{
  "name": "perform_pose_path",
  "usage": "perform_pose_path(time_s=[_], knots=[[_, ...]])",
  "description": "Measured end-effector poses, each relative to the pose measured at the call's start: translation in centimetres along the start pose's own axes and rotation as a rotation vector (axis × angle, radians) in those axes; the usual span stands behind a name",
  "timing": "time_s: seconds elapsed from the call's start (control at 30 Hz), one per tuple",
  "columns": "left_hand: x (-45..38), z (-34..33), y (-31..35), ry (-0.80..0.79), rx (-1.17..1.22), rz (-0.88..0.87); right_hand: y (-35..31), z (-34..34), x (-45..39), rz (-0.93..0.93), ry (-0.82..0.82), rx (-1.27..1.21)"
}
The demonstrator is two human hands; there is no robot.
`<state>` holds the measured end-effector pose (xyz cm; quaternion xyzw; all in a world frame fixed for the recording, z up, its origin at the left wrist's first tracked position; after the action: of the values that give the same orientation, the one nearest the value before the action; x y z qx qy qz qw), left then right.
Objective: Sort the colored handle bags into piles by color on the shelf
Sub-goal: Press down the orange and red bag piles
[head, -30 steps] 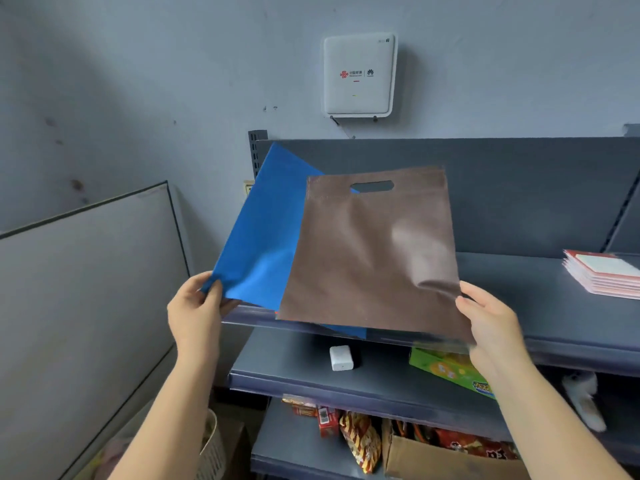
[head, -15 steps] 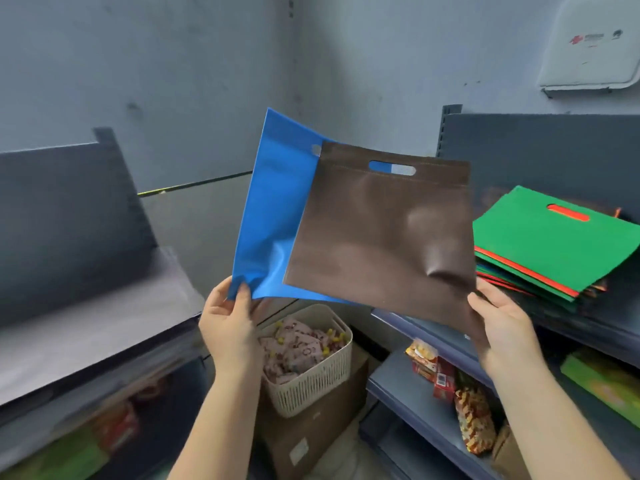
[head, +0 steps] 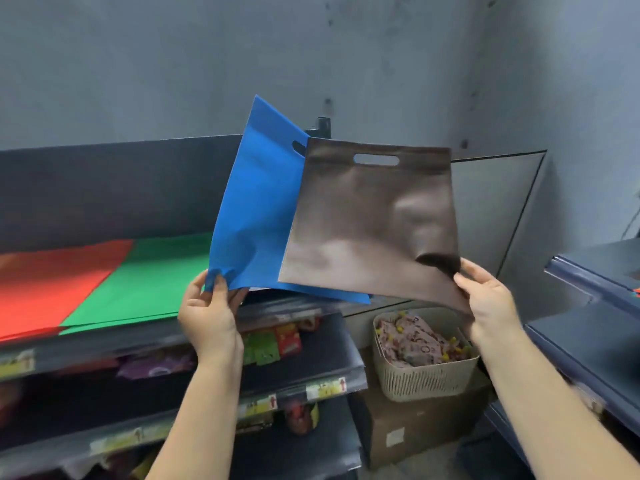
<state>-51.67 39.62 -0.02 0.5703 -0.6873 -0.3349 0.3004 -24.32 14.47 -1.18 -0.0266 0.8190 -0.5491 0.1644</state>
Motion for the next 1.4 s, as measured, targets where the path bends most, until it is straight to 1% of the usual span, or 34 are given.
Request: perform_pose_path(time_s=[0.17, 0.33, 0.4, 0.5, 0.53, 0.6, 0.67, 0.77, 0.83, 0.87, 0.93, 1.0, 1.07, 1.13, 1.17, 1.23, 1.27, 1.33, 1.37, 1.4], knots=[[-3.1, 4.5, 2.7, 0.116, -0.047, -0.054, 1.0, -7.4, -0.9, 0.039, -0.127, 0.016], [-6.1, 7.8, 4.0, 0.198, -0.159, -0.104, 3.6, -12.7, -2.2, 0.025, -0.168, 0.065], [-6.8, 8.6, 4.3, 0.227, -0.201, -0.115, 4.2, -13.8, -2.8, 0.07, -0.193, 0.193], [-7.7, 9.5, 4.7, 0.243, -0.247, -0.13, 4.5, -14.4, -4.4, 0.238, -0.279, 0.59], [-7.9, 9.8, 4.7, 0.247, -0.26, -0.127, 4.5, -14.3, -5.0, 0.27, -0.289, 0.711], [-8.2, 10.4, 4.7, 0.249, -0.263, -0.115, 4.4, -14.3, -5.8, 0.311, -0.322, 0.877], [-8.1, 10.9, 4.9, 0.249, -0.26, -0.111, 4.2, -14.4, -6.3, 0.323, -0.332, 0.948], [-7.3, 11.7, 5.5, 0.252, -0.28, -0.136, 4.2, -14.7, -6.6, 0.279, -0.34, 1.005], [-6.5, 12.4, 6.1, 0.267, -0.313, -0.16, 4.2, -15.2, -6.4, 0.285, -0.387, 1.08], [-6.0, 12.7, 6.4, 0.28, -0.331, -0.172, 4.1, -15.7, -6.1, 0.319, -0.445, 1.152], [-4.9, 13.6, 6.9, 0.304, -0.355, -0.196, 3.5, -17.0, -4.5, 0.494, -0.555, 1.25], [-3.5, 14.3, 7.5, 0.321, -0.375, -0.227, 2.4, -18.6, -1.6, 0.696, -0.622, 1.139], [-2.0, 15.2, 8.1, 0.355, -0.407, -0.254, 1.8, -20.4, 2.6, 0.791, -0.743, 0.938], [-0.5, 16.1, 8.9, 0.379, -0.419, -0.277, 2.3, -21.8, 7.0, 0.74, -0.884, 0.803], [0.2, 16.5, 9.4, 0.381, -0.411, -0.288, 3.0, -22.5, 9.0, 0.659, -0.958, 0.784], [1.7, 17.2, 10.5, 0.372, -0.384, -0.313, 5.1, -23.5, 12.2, 0.387, -1.085, 0.787], [2.3, 17.7, 11.1, 0.369, -0.364, -0.324, 6.2, -23.8, 13.4, 0.207, -1.106, 0.757], [3.5, 18.8, 12.2, 0.373, -0.343, -0.344, 8.0, -24.5, 16.0, -0.129, -1.078, 0.569], [3.9, 19.5, 12.8, 0.381, -0.343, -0.355, 8.7, -25.1, 17.1, -0.192, -1.06, 0.486], [4.2, 20.3, 13.5, 0.391, -0.34, -0.366, 9.0, -25.9, 18.0, -0.156, -1.06, 0.466]])
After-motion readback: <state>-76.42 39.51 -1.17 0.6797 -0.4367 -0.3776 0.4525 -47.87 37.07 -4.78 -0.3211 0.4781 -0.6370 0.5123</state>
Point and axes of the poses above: each hand's wrist, its own x-axis away from the middle knuckle, its own z-axis out of the back of the hand, y = z × x, the point moved 5 cm from there along -x, towards the middle knuckle, and after that the axes turned 15 degrees about z, right-handed, at the moved point
